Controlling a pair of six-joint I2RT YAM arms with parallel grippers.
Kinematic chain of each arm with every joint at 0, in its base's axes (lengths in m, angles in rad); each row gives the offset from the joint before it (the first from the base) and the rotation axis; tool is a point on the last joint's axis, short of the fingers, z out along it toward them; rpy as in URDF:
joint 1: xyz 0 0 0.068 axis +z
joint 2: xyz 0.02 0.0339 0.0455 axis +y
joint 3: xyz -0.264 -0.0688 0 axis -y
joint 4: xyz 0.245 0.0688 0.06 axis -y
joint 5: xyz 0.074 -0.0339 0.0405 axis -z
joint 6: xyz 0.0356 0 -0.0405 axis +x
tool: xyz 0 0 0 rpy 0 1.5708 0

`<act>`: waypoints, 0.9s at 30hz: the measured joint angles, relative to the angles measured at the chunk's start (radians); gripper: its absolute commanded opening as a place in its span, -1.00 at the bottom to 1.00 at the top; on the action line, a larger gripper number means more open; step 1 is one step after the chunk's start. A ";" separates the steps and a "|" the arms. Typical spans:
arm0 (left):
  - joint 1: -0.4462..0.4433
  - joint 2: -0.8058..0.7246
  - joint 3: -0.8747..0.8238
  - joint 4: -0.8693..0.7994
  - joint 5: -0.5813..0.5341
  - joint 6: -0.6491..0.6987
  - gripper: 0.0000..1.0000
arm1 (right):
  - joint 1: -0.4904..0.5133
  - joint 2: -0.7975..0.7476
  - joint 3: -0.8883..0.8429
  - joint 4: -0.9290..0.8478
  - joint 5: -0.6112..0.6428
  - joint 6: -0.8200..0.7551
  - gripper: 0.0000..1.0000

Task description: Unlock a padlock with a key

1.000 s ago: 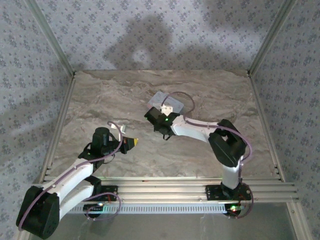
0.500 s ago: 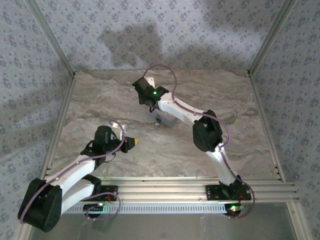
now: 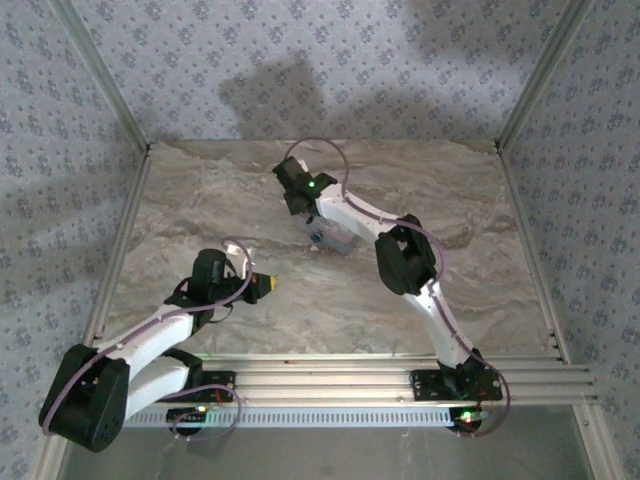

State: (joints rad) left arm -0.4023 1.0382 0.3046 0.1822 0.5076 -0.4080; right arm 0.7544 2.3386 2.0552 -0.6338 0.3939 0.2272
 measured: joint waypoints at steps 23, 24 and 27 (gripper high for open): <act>-0.116 0.058 0.061 0.008 -0.031 -0.001 -1.00 | 0.206 -0.604 -0.604 0.033 0.003 0.156 0.19; -0.127 0.067 0.062 0.013 -0.033 -0.003 -1.00 | 0.215 -0.648 -0.652 0.040 0.011 0.192 0.19; -0.159 0.092 0.064 0.023 -0.038 -0.004 -1.00 | 0.224 -0.734 -0.796 0.054 0.046 0.320 0.19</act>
State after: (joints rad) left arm -0.5617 1.1305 0.3687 0.2050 0.4698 -0.4122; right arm 0.9783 1.6043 1.2591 -0.5800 0.4397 0.5476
